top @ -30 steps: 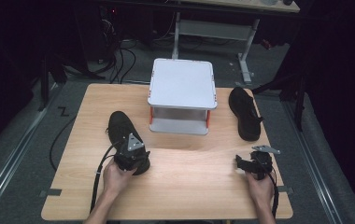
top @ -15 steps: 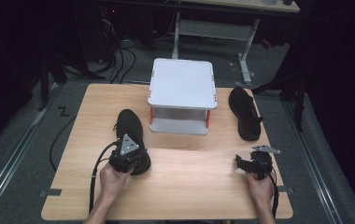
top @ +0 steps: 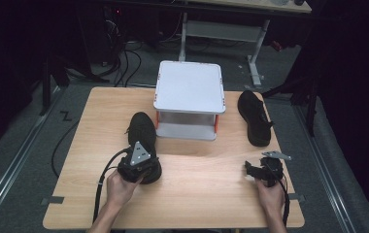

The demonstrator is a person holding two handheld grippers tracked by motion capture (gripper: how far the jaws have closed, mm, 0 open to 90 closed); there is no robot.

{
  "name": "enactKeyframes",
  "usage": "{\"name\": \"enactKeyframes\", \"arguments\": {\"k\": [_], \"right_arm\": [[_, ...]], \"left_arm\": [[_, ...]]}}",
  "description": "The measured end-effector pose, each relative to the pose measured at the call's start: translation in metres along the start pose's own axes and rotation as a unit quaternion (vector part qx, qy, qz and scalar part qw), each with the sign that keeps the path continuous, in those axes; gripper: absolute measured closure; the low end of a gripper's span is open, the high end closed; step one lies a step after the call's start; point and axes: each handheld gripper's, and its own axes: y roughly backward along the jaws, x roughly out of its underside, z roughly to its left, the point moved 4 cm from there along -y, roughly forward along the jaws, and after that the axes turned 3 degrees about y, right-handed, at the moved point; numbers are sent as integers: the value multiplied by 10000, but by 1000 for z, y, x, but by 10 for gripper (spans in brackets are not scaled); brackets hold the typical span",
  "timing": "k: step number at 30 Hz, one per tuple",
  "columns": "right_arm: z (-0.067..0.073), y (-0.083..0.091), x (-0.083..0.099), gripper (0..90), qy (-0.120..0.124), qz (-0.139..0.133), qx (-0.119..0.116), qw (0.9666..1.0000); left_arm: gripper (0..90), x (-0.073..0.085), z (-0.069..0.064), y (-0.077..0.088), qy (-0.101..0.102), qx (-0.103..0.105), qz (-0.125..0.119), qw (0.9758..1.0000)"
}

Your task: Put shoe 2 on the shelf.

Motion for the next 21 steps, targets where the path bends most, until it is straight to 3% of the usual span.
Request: {"name": "enactKeyframes", "arguments": {"k": [11, 19, 21], "right_arm": [[0, 0, 0, 178, 0, -2, 3, 10000], [2, 3, 1, 402, 50, -167, 3, 9998], [4, 5, 1, 504, 51, -195, -10, 9998]], "left_arm": [[804, 4, -16, 2, -128, 184, 130, 9997], [804, 6, -31, -5, -221, 377, 198, 9988], [803, 6, -34, -8, -238, 421, 206, 9986]]}}
